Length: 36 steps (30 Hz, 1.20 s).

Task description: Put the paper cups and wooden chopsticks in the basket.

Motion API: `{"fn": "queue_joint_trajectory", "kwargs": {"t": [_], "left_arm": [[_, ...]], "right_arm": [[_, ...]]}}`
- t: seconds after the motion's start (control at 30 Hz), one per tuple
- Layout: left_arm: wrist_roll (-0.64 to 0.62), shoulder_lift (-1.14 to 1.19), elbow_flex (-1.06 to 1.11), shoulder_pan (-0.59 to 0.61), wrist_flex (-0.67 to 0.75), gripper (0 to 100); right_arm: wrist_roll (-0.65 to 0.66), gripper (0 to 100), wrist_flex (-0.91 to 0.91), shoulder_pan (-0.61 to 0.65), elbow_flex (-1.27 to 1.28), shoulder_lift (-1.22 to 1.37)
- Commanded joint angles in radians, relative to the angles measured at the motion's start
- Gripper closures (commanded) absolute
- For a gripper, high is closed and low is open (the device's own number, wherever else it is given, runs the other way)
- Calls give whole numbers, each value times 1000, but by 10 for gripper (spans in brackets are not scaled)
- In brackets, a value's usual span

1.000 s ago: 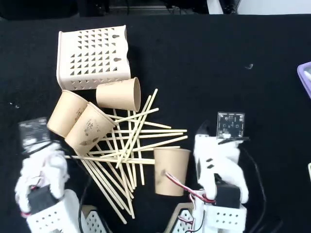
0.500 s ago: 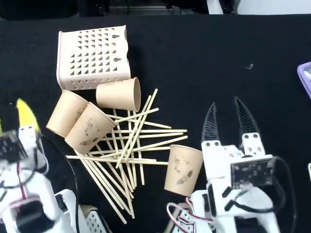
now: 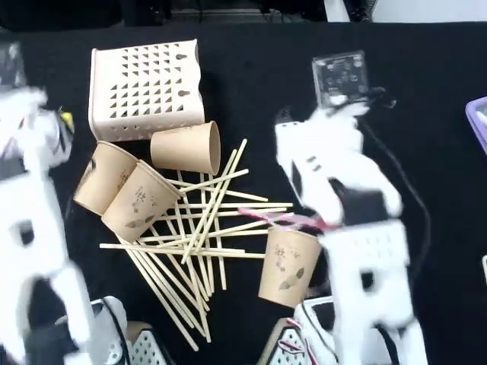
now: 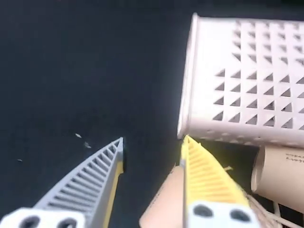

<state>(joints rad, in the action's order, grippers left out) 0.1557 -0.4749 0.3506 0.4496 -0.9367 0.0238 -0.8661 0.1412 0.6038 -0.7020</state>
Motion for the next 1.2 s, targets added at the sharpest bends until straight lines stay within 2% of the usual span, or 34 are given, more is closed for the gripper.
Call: {"fn": "queue_joint_trajectory", "kwargs": {"t": [0.0,0.17,0.3,0.43,0.57,0.8,1.17], "left_arm": [[-8,416,-461,-67,-103,800],[-8,787,-909,-110,-221,800],[-8,1031,-1218,-107,-318,800],[-8,1249,-1480,-68,-416,802],[-2,1453,-1636,-31,-480,805],[-2,1671,-1977,71,-609,805],[-8,1657,-2015,254,-594,805]], "right_arm": [[-31,861,170,-60,90,84],[-29,861,371,-118,269,110],[-26,861,468,-97,361,108],[-26,861,476,-77,367,108],[-26,861,476,-77,367,108],[-26,861,476,-77,371,108],[-26,861,476,-77,371,110]]}}
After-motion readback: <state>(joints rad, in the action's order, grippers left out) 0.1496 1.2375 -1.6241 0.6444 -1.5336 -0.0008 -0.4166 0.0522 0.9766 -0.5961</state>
